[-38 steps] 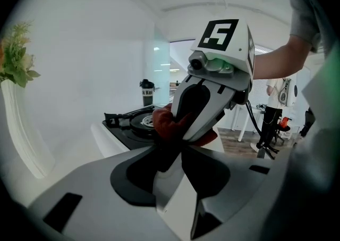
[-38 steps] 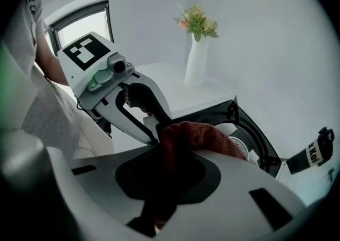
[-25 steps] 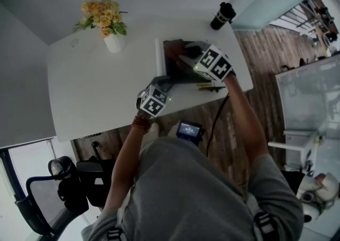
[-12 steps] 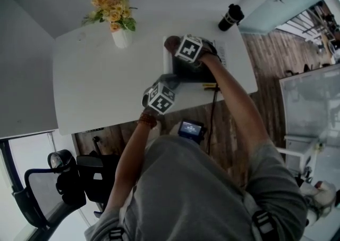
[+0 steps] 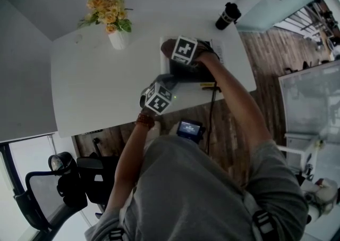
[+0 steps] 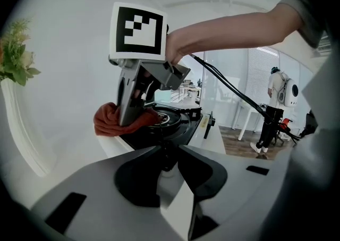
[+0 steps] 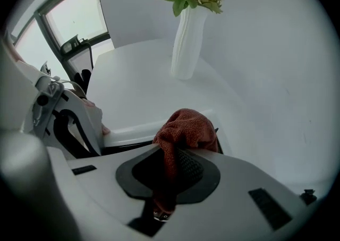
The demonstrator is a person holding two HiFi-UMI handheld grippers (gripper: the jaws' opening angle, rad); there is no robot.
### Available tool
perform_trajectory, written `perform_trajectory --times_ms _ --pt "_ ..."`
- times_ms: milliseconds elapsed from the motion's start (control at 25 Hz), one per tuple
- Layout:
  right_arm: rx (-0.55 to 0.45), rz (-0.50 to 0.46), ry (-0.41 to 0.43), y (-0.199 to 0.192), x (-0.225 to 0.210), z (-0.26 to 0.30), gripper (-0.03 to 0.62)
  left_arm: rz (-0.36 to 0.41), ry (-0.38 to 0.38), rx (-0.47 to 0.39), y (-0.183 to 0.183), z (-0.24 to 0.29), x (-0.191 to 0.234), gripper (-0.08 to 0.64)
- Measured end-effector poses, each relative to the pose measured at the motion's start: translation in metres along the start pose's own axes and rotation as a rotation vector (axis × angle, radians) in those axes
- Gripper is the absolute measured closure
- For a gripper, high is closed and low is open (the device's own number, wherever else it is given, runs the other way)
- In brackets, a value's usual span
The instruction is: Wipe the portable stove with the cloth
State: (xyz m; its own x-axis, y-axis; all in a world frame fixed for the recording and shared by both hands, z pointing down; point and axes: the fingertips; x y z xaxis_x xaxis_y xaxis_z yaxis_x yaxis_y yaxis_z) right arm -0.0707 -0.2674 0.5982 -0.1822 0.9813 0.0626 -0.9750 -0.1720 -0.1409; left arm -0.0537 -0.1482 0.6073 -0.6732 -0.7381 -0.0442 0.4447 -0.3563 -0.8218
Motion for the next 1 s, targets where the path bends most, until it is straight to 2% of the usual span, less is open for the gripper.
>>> perform_trajectory --times_ms 120,200,320,400,560,640,840,920,1000 --pt "0.061 -0.018 0.026 -0.009 0.013 -0.002 0.537 0.001 -0.001 -0.001 0.000 0.000 0.000 0.445" --pt "0.032 -0.077 0.064 0.001 0.026 -0.001 0.537 0.002 -0.001 -0.001 0.000 -0.001 -0.001 0.446" --pt "0.112 -0.106 0.076 -0.010 0.035 -0.003 0.537 0.001 -0.002 0.000 0.000 -0.001 0.000 0.446" --pt "0.124 -0.128 0.097 -0.010 0.041 -0.002 0.537 0.000 -0.003 -0.003 0.000 -0.001 -0.001 0.446" --pt "0.052 -0.140 0.264 0.001 0.069 0.005 0.537 0.001 -0.002 -0.004 0.001 -0.001 0.000 0.446" --pt "0.053 -0.143 0.308 0.000 0.075 0.005 0.537 0.001 0.001 -0.006 0.000 0.000 0.000 0.446" --pt "0.052 -0.220 0.313 0.001 0.078 0.004 0.537 -0.003 0.005 -0.012 -0.001 -0.001 0.001 0.446" --pt "-0.007 -0.260 0.291 0.003 0.077 -0.002 0.535 -0.001 0.009 -0.015 0.000 -0.001 -0.001 0.445" --pt "-0.132 -0.237 0.273 0.009 0.072 -0.017 0.535 0.006 0.014 -0.016 -0.001 -0.001 -0.003 0.443"
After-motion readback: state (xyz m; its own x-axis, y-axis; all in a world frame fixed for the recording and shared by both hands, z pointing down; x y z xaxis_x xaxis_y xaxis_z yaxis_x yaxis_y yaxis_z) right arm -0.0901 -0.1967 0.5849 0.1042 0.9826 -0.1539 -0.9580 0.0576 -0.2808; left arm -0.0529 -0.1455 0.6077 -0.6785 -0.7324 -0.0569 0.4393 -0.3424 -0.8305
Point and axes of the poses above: the fingertips, and each gripper's own axes: z forward along the fingers, x to its left, y out of its top, and after that the axes turned 6 degrees about y, right-handed
